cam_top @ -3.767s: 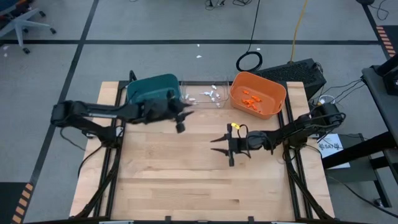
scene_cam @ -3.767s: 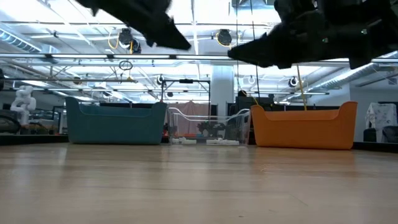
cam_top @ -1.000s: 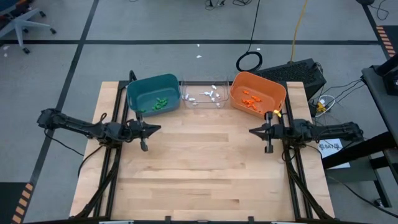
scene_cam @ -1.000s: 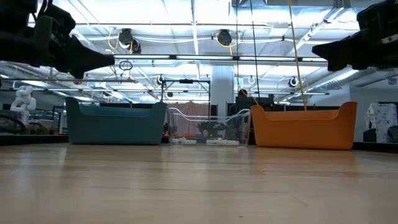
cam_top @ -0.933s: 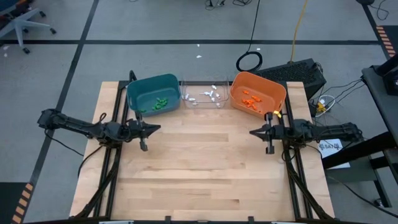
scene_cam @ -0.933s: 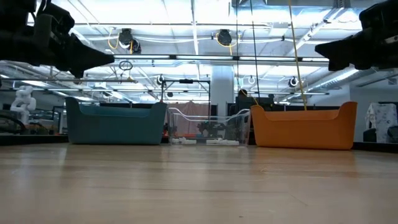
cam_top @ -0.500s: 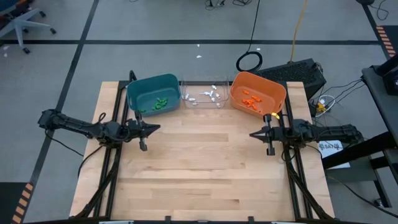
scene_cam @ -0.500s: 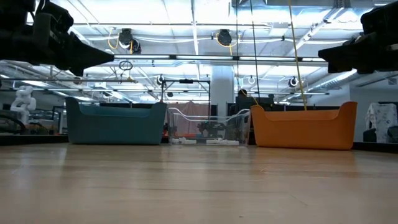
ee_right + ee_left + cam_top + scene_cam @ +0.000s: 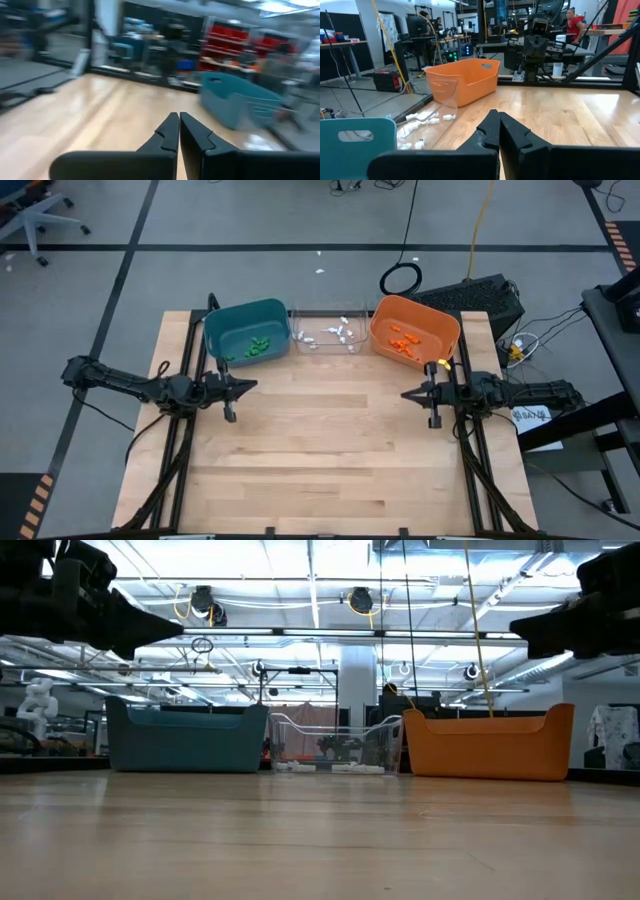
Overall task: Sort Halloween decoration
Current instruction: Return to Home Position
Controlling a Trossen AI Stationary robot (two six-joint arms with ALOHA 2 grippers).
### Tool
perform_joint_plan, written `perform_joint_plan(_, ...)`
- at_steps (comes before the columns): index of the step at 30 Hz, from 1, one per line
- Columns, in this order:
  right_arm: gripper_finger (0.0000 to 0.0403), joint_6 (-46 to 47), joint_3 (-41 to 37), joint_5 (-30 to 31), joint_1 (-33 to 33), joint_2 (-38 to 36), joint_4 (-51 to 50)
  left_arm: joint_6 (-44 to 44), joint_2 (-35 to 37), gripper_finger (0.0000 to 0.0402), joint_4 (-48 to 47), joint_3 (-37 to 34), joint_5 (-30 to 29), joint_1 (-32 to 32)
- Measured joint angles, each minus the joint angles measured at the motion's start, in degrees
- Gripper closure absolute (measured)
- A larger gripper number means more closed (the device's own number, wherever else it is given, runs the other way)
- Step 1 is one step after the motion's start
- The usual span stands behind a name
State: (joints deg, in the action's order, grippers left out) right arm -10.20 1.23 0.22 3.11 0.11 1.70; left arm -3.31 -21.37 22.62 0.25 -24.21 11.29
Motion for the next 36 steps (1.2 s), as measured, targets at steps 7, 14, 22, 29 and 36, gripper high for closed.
perform_joint_plan(7,0.0403,-2.27,-0.02,1.78,-0.02,-0.01,0.39,-0.48,0.03,0.04,0.32,0.0,-0.01,-0.02)
perform_joint_plan(14,0.0403,0.32,-0.02,-1.45,0.01,0.05,-1.11,-1.68,0.34,0.04,-0.78,0.0,4.27,0.0)
perform_joint_plan(22,0.0403,0.51,-0.02,-1.81,0.01,0.05,0.71,-3.22,5.4,0.04,-4.58,0.0,7.64,0.0)
perform_joint_plan(29,0.0403,0.51,-0.02,-1.81,0.01,0.07,0.63,-5.17,12.12,0.04,-8.04,0.0,11.17,-0.04)
perform_joint_plan(36,0.0403,0.51,-0.02,-1.81,0.01,0.07,0.22,-4.97,17.82,0.0401,-13.34,0.0,13.4,-2.34)
